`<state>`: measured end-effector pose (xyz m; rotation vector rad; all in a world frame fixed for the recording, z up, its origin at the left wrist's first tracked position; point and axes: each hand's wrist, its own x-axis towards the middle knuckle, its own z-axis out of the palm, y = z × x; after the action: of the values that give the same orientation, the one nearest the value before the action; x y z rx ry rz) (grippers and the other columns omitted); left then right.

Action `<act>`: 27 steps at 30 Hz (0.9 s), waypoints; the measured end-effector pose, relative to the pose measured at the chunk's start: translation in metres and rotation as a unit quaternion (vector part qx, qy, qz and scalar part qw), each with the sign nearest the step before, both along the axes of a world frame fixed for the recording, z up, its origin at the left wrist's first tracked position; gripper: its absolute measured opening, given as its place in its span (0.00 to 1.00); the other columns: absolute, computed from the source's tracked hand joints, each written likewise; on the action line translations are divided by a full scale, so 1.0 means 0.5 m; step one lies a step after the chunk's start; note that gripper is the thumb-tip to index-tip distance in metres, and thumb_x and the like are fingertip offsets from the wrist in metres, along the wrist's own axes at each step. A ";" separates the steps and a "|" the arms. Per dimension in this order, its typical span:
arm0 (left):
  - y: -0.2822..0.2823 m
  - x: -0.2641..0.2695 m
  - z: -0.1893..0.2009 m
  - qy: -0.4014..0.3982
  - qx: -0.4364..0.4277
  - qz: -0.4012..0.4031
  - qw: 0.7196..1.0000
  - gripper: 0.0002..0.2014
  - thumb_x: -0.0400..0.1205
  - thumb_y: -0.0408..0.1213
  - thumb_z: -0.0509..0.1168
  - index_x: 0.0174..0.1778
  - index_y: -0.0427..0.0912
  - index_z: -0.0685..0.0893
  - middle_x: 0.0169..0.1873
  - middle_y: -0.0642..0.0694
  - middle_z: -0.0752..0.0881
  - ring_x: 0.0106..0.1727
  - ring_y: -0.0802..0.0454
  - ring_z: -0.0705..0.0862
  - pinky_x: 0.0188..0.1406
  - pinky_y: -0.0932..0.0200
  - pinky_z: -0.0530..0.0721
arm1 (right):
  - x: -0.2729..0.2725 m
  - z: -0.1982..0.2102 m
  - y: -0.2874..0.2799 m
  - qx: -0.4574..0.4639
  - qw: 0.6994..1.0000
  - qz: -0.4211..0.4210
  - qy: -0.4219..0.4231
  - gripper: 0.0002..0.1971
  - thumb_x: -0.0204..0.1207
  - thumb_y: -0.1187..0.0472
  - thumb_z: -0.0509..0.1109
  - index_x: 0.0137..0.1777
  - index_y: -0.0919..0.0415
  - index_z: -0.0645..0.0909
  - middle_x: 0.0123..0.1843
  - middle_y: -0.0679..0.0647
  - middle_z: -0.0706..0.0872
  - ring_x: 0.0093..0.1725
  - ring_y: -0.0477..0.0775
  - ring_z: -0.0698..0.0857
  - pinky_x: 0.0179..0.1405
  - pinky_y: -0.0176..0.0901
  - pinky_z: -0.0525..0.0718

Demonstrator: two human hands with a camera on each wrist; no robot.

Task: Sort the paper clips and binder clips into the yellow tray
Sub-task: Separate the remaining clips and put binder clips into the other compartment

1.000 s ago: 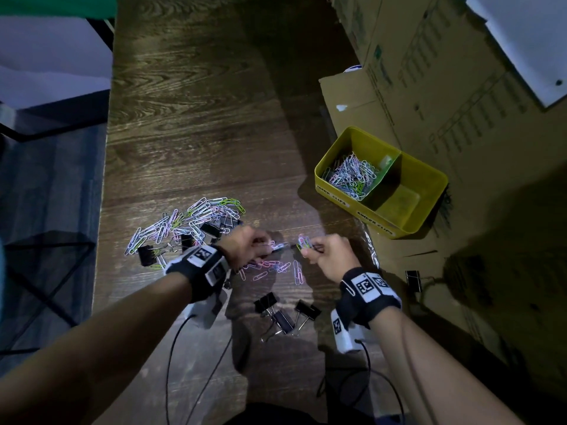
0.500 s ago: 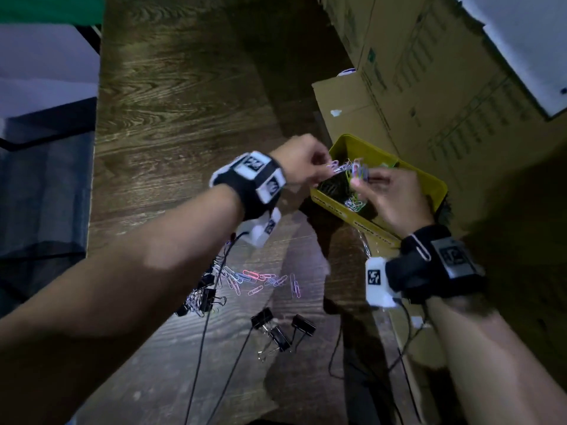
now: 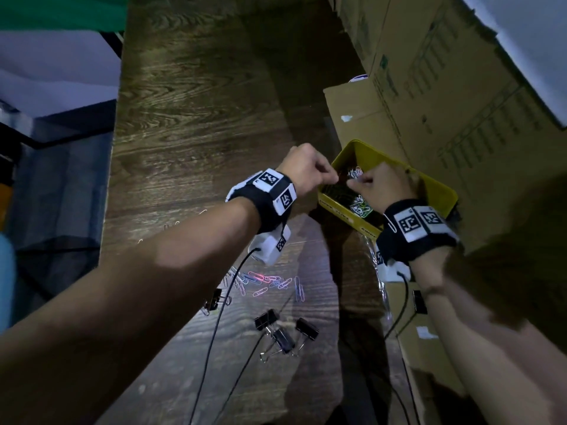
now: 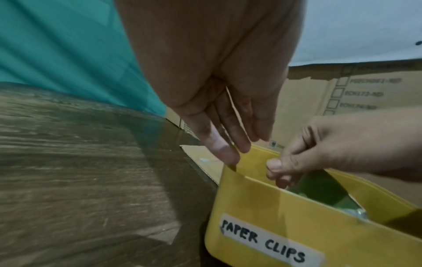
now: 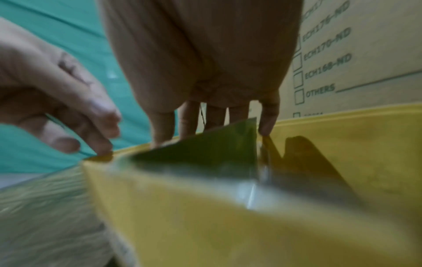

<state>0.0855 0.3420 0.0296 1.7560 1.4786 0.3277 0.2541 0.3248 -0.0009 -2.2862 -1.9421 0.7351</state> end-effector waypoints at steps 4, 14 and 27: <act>-0.027 -0.044 0.014 -0.044 -0.002 0.070 0.997 0.05 0.75 0.42 0.73 0.36 0.45 0.90 0.31 0.51 0.89 0.36 0.54 0.88 0.38 0.57 0.88 | -0.015 0.012 -0.019 0.050 0.998 0.004 -0.028 0.11 0.78 0.46 0.67 0.46 0.48 0.88 0.50 0.55 0.88 0.55 0.61 0.80 0.67 0.61 0.65; -0.218 -0.394 -0.047 0.034 -0.038 0.117 0.992 0.05 0.78 0.37 0.70 0.37 0.44 0.88 0.29 0.46 0.87 0.29 0.55 0.82 0.35 0.56 0.82 | -0.182 0.052 -0.154 0.144 0.971 0.125 0.143 0.08 0.75 0.53 0.70 0.48 0.54 0.87 0.49 0.56 0.85 0.49 0.55 0.83 0.57 0.51 0.79; -0.442 -0.494 -0.163 0.246 -0.071 -0.032 0.966 0.43 0.69 0.49 0.75 0.77 0.54 0.59 0.70 0.45 0.63 0.55 0.38 0.83 0.50 0.42 0.83 | -0.491 -0.082 -0.385 -0.072 0.926 0.371 -0.011 0.45 0.71 0.58 0.74 0.80 0.46 0.47 0.73 0.58 0.59 0.50 0.65 0.84 0.46 0.58 0.85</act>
<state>-0.1617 0.1208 -0.0517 1.8420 1.7288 -0.2649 0.0086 0.1321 -0.0417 -1.5597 -2.8682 0.9139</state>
